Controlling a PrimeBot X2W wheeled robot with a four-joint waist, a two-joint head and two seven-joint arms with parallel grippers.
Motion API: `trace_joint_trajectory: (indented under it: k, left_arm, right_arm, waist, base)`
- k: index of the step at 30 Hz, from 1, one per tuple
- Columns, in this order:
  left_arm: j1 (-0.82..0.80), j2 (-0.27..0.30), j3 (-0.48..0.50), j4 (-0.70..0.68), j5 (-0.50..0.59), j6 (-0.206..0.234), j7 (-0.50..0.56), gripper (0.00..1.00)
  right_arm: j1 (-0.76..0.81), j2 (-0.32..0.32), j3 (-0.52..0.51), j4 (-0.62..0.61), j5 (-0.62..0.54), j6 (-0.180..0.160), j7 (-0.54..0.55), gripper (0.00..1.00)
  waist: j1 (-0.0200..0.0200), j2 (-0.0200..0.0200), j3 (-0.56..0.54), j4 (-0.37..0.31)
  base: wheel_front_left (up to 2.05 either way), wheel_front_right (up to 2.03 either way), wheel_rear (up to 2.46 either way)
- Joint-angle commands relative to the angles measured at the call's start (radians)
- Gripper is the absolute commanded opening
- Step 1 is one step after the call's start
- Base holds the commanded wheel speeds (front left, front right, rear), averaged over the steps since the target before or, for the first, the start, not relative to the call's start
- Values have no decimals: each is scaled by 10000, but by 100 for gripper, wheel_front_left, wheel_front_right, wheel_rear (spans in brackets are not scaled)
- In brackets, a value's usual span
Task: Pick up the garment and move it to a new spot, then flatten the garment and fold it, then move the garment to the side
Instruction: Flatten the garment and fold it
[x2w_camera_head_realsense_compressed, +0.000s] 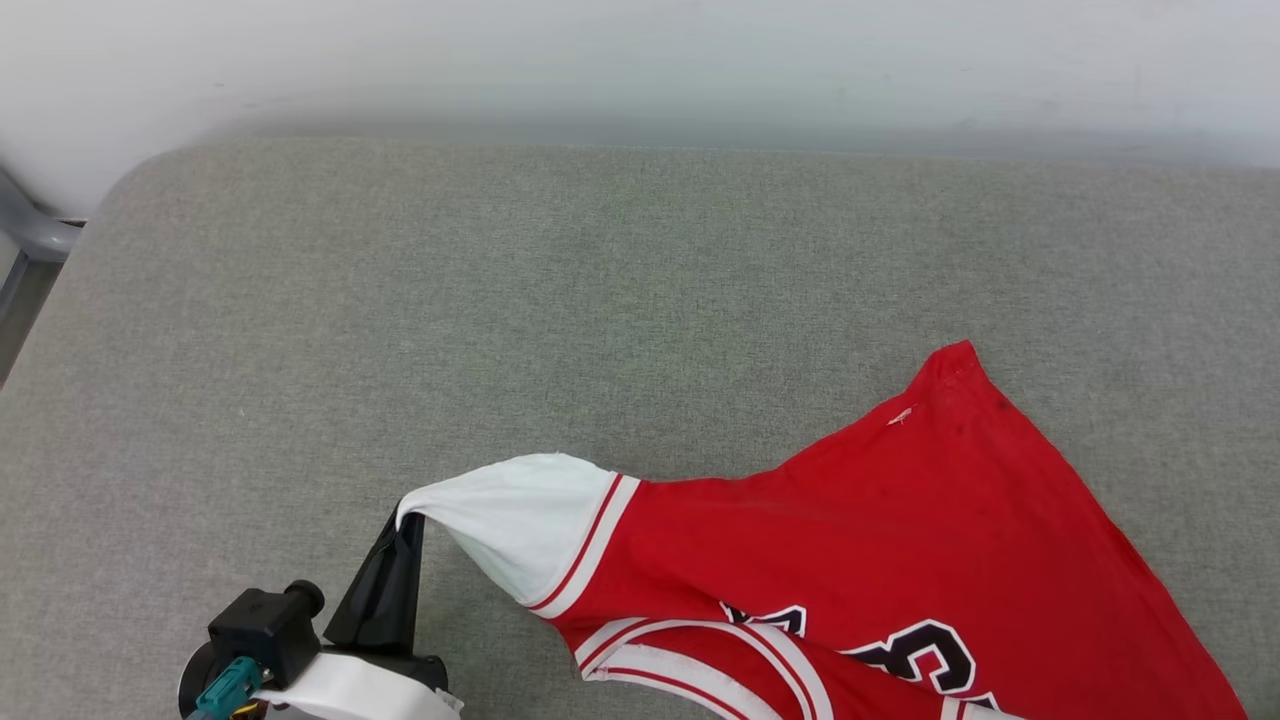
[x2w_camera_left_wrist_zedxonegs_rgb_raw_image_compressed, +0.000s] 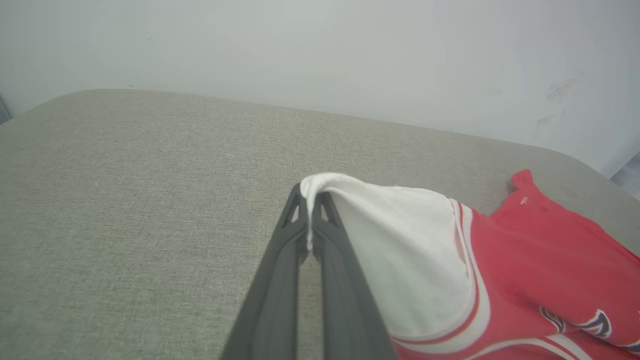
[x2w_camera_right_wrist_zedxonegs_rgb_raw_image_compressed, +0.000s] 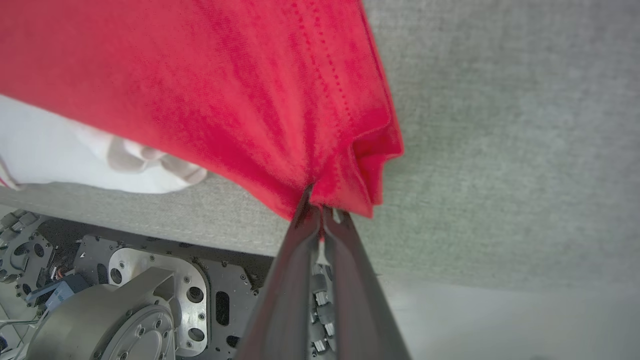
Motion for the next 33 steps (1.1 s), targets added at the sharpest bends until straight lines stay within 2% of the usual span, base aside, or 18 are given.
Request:
trace_joint_trajectory:
  k: [1,9,13,16,20,23,29,33]
  left_arm:
    - [-22,50,-18,-5,-6,46,-24,0]
    - [87,106,-76,-108,42,118,45,0]
    - [-18,120,-143,-223,70,111,64,0]
    - [-199,95,-225,-314,104,85,65,0]
    - [-455,34,-355,-370,142,21,50,0]
    - [-698,-19,-423,-387,173,-7,21,0]
    - [-1094,-132,-578,-371,216,-95,-39,0]
    - [-1286,-243,-660,-330,247,-154,-103,0]
  right_arm:
    - [97,201,25,-20,-27,-4,-33,100]
    - [-716,-93,-1181,-1453,-254,-6,-361,100]
    - [-1524,-504,-1652,-2429,-271,-6,-141,100]
    - [-2428,-955,-1610,-2957,-389,-6,270,100]
    - [-3920,-1443,-943,-3212,-486,-6,1057,100]
    - [-5095,-1632,-66,-3089,-681,-6,1785,100]
    - [-7219,-1448,1701,-2114,-1058,-6,3160,100]
    - [-8383,-1090,2720,-1138,-1314,-6,3565,100]
  waist:
    - [2,-1,-4,-8]
    - [2,-1,-135,-5]
    - [2,-1,-18,140]
    - [2,-1,202,304]
    - [2,-1,559,589]
    - [2,-1,820,800]
    - [2,-1,1301,1212]
    - [2,-1,1582,1402]
  base:
    - [0,0,0]
    - [0,0,0]
    - [0,0,0]
    - [0,0,0]
    - [0,0,0]
    - [0,0,0]
    - [0,0,0]
    - [0,0,0]
